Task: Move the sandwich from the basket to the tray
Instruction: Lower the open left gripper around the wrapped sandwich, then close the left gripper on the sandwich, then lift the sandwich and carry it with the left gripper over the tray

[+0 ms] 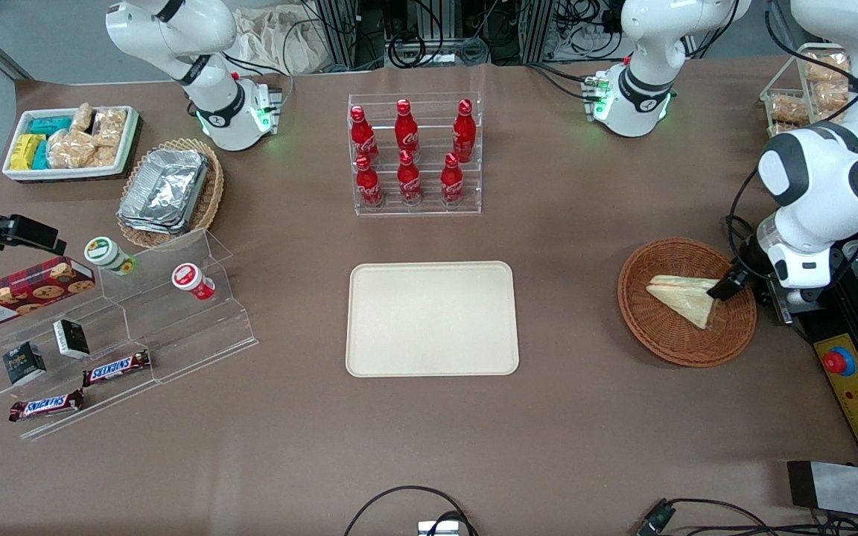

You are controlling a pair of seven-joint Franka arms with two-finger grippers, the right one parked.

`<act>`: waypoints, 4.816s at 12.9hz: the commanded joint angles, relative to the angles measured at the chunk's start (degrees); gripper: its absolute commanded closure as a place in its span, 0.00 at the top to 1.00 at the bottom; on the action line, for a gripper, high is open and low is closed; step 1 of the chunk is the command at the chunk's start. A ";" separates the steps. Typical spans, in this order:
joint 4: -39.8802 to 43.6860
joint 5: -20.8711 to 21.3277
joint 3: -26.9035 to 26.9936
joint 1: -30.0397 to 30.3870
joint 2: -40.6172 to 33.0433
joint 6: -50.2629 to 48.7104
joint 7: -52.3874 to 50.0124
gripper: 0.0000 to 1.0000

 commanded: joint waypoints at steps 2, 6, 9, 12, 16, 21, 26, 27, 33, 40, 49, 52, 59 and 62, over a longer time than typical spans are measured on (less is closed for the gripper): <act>-0.46 -1.88 -0.46 0.32 1.72 3.69 -0.86 1.00; -0.46 -4.43 -0.64 -0.12 4.18 6.93 -1.38 1.00; -0.55 -4.52 -0.81 -0.30 5.59 9.05 -2.53 1.00; -0.64 -4.52 -0.90 -0.47 7.17 11.51 -3.05 1.00; -0.81 -4.61 -0.90 -1.62 7.88 12.65 -3.50 0.98; -1.34 -4.44 -0.90 -1.97 7.88 13.36 -4.11 0.40; -1.43 -4.35 -0.90 -2.85 6.74 12.84 -3.76 0.32; -1.43 -4.17 -0.90 -2.85 6.04 12.40 -3.41 0.32; 0.23 -2.24 -1.08 -2.94 1.03 4.33 0.27 0.32; 4.19 0.91 -7.48 -3.11 -4.16 -6.49 6.17 0.32; 8.59 5.21 -20.92 -3.20 -3.29 -8.35 6.70 0.32; 10.87 7.52 -25.49 -3.20 -0.30 -8.44 6.61 0.32; 13.85 11.56 -30.70 -5.39 3.91 -8.35 5.56 0.33; 18.33 11.74 -30.70 -9.42 7.78 -8.35 0.22 0.33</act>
